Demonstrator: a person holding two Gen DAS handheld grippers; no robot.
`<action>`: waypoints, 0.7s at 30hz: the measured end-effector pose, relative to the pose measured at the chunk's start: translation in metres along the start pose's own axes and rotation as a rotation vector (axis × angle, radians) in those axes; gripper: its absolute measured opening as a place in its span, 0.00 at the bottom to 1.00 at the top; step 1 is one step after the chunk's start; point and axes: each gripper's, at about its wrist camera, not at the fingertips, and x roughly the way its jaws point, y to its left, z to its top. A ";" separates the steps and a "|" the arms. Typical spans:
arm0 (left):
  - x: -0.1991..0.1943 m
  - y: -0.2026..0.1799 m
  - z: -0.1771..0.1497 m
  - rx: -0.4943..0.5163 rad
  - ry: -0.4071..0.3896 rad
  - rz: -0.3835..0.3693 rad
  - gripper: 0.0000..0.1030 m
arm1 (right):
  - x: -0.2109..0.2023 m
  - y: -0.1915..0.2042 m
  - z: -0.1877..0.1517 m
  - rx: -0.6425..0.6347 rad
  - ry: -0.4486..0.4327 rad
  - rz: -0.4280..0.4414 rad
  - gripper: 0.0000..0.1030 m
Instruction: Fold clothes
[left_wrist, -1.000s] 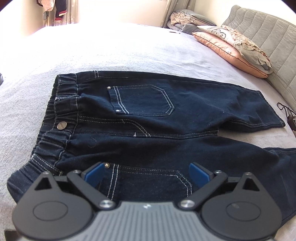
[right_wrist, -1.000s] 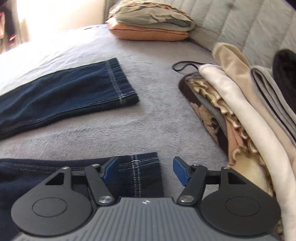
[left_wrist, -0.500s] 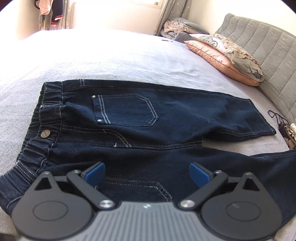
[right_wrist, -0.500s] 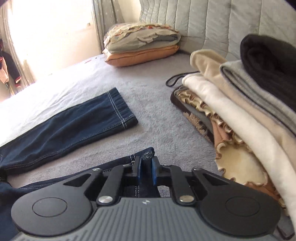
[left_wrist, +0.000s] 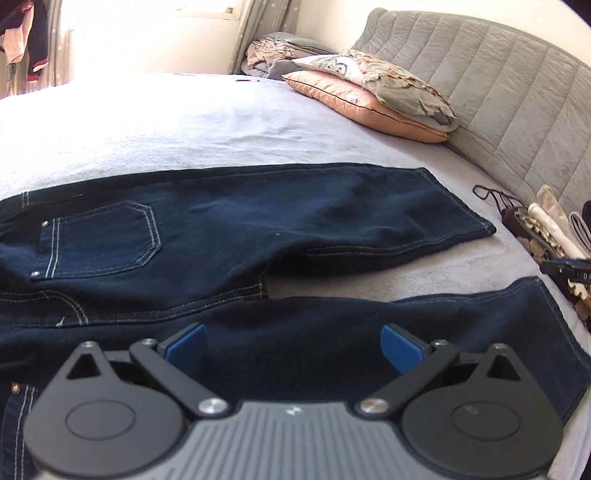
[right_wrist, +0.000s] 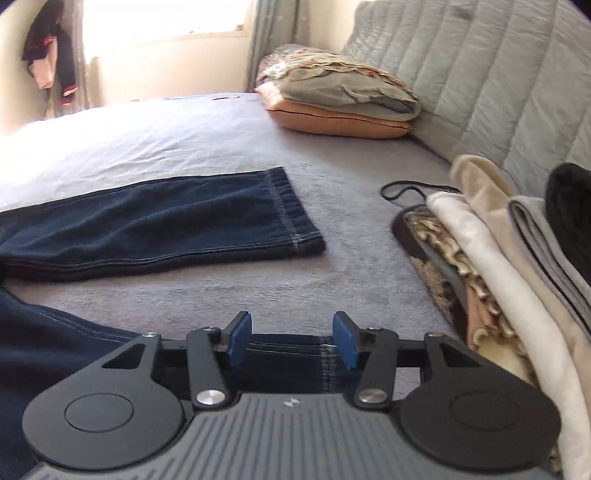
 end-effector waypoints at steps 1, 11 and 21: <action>0.006 -0.005 -0.004 0.033 0.035 0.015 0.99 | 0.006 0.022 0.006 -0.031 0.005 0.085 0.51; 0.007 -0.015 -0.018 0.150 0.118 0.022 1.00 | 0.049 0.189 0.025 -0.397 0.104 0.574 0.49; 0.001 -0.014 -0.013 0.143 0.133 0.013 1.00 | 0.052 0.202 0.026 -0.382 0.153 0.533 0.25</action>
